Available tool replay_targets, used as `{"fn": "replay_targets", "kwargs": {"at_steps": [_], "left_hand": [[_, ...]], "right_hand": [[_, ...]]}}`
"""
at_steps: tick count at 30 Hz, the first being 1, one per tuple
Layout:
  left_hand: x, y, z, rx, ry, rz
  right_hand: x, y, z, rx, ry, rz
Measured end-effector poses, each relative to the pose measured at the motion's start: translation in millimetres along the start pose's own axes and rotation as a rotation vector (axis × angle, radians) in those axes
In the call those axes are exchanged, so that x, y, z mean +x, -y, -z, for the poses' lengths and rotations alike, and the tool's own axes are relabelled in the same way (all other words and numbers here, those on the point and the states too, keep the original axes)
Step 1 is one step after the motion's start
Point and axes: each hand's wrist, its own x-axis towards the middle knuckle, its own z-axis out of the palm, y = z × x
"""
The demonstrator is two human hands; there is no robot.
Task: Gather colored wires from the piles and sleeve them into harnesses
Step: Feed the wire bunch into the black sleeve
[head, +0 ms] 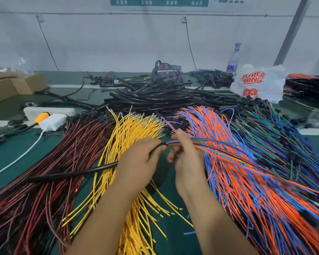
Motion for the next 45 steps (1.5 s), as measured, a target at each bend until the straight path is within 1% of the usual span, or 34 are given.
{"fn": "replay_targets", "kwargs": {"at_steps": [2,3,4,6,8,11,14,17,19,21,23,25,26,30,34,35,37,39,41,42,43,45], "left_hand": [[0.5,4.5,2.3,0.034,0.01,0.004],[-0.1,7.7,4.0,0.071,0.032,-0.001],[-0.9,10.8,5.7,0.116,0.063,0.0],[-2.5,14.3,7.6,0.223,0.129,0.031],[-2.7,15.2,6.9,0.299,0.146,0.061],[-3.0,15.6,5.3,0.357,0.13,0.062],[-2.0,14.3,5.2,0.332,0.128,-0.001],[-1.3,8.7,4.5,0.277,0.139,-0.063],[-2.3,3.8,3.1,0.272,0.128,-0.08],[-4.0,-0.5,1.2,0.274,0.095,-0.073],[-5.1,-4.4,0.1,0.226,0.06,-0.026],[-4.8,-5.6,-0.8,0.155,0.039,0.04],[-4.4,-4.8,-0.8,0.118,0.033,0.07],[-5.6,-0.1,1.9,0.059,0.011,0.122],[-6.0,2.3,9.8,0.159,0.037,0.076],[-6.0,2.2,12.0,0.191,0.043,0.056],[-6.4,0.1,15.7,0.253,0.051,0.025],[-6.5,-3.9,15.9,0.309,0.045,-0.001],[-5.2,-9.5,14.2,0.348,0.032,-0.041],[-4.3,-12.1,12.8,0.357,0.023,-0.068],[-3.8,-14.3,11.4,0.355,0.013,-0.096],[-4.2,-16.4,8.6,0.312,0.008,-0.129]], "right_hand": [[1.9,4.7,2.1,0.085,-0.081,0.037],[3.2,6.9,3.3,0.085,-0.127,0.061],[4.5,8.6,4.5,0.06,-0.177,0.089],[5.2,9.4,6.1,-0.076,-0.258,0.178],[2.4,7.3,6.1,-0.233,-0.273,0.28],[-0.8,4.2,5.7,-0.343,-0.247,0.344],[-1.0,4.2,5.1,-0.333,-0.199,0.297],[-2.2,1.7,3.6,-0.307,-0.102,0.256],[-1.6,-1.5,3.2,-0.324,-0.03,0.255],[-2.0,-2.6,2.7,-0.315,0.025,0.211],[-2.6,1.0,2.5,-0.198,0.086,0.091],[-2.7,5.9,1.9,0.023,0.138,-0.044],[-2.9,8.3,1.7,0.096,0.139,-0.075],[-0.9,16.9,1.2,0.192,0.0,-0.053],[2.3,21.1,4.3,0.196,-0.151,0.005],[2.9,20.7,4.0,0.16,-0.189,0.047],[2.9,17.8,3.8,0.005,-0.249,0.131],[1.6,16.4,4.1,-0.141,-0.269,0.215],[-0.2,13.0,4.0,-0.219,-0.217,0.289],[-1.5,10.2,3.7,-0.252,-0.16,0.304],[-3.1,6.5,2.7,-0.283,-0.088,0.3],[-8.4,0.8,-0.9,-0.314,0.062,0.227]]}}
